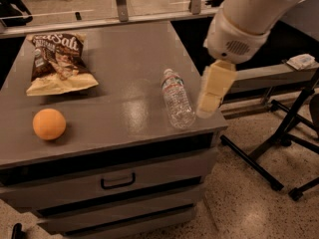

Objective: Move water bottle near brown chip bag

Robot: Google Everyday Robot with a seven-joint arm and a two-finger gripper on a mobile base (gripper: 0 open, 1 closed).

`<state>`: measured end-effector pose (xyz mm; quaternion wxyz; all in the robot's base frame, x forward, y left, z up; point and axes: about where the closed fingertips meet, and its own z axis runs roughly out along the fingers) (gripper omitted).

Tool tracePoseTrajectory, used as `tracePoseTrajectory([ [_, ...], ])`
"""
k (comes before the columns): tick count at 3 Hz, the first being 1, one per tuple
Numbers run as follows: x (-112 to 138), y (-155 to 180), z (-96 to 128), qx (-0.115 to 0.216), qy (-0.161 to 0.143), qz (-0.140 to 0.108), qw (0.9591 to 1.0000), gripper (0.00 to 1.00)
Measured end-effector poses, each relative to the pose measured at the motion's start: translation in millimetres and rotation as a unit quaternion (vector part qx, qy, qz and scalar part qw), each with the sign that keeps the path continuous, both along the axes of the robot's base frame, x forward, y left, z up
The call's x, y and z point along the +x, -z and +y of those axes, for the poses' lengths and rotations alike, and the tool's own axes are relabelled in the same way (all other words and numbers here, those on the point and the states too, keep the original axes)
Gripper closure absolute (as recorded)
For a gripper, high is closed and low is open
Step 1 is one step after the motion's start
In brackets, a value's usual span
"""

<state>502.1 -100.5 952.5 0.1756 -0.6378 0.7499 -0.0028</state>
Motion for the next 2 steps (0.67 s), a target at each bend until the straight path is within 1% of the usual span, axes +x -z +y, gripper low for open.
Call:
tracePoseTrajectory([
  [1, 28, 18, 33, 0.02, 0.008, 0.012, 0.9997, 0.0],
  [2, 56, 50, 46, 0.026, 0.071, 0.038, 0.9964, 0.0],
])
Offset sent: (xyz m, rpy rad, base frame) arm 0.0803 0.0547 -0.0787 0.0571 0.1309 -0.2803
